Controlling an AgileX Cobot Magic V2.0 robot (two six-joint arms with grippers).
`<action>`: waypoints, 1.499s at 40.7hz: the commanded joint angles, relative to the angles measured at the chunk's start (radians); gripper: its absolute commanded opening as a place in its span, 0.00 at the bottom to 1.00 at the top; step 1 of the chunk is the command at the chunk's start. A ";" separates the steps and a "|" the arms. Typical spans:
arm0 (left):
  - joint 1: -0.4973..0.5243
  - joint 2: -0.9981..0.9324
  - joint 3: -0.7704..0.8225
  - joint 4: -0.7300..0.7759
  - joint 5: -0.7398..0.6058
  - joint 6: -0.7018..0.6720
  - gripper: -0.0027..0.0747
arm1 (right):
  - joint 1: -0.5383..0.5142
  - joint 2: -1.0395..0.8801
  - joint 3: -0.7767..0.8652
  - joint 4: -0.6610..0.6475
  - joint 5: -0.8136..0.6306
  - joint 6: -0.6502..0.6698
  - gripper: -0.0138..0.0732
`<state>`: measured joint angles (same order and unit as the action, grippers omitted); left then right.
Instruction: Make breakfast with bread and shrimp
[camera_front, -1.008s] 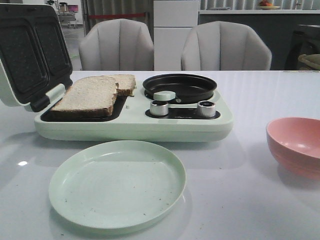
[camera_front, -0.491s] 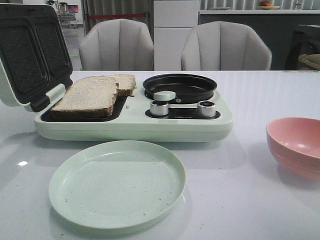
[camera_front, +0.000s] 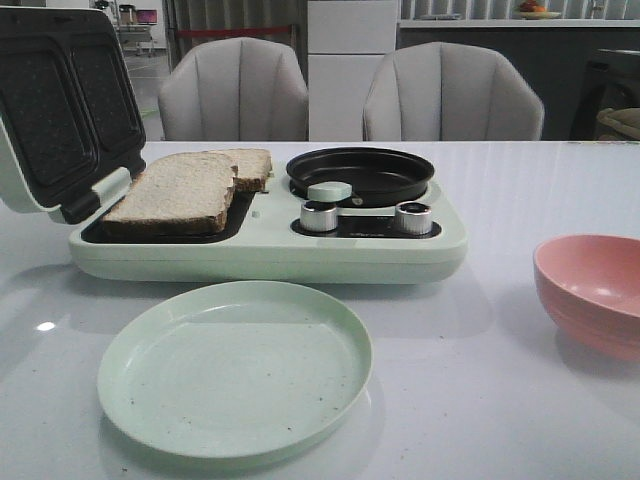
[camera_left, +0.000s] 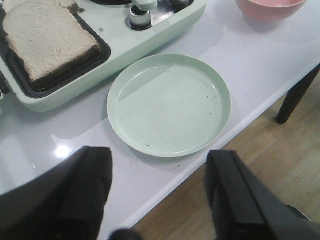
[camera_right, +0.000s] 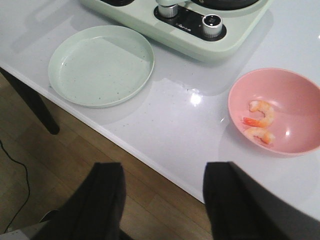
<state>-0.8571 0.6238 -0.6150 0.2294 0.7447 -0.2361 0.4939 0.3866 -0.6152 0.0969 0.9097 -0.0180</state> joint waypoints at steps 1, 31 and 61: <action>-0.008 0.059 -0.094 0.015 0.004 -0.010 0.55 | -0.004 0.008 -0.027 -0.002 -0.063 0.002 0.69; 0.602 0.640 -0.474 -0.270 0.202 0.315 0.17 | -0.004 0.008 -0.027 -0.002 -0.063 0.002 0.69; 1.033 0.987 -0.852 -0.723 0.026 0.397 0.16 | -0.004 0.008 -0.027 -0.002 -0.063 0.002 0.69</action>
<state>0.1845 1.6299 -1.4067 -0.4158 0.8422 0.1579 0.4939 0.3866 -0.6152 0.0969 0.9113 -0.0180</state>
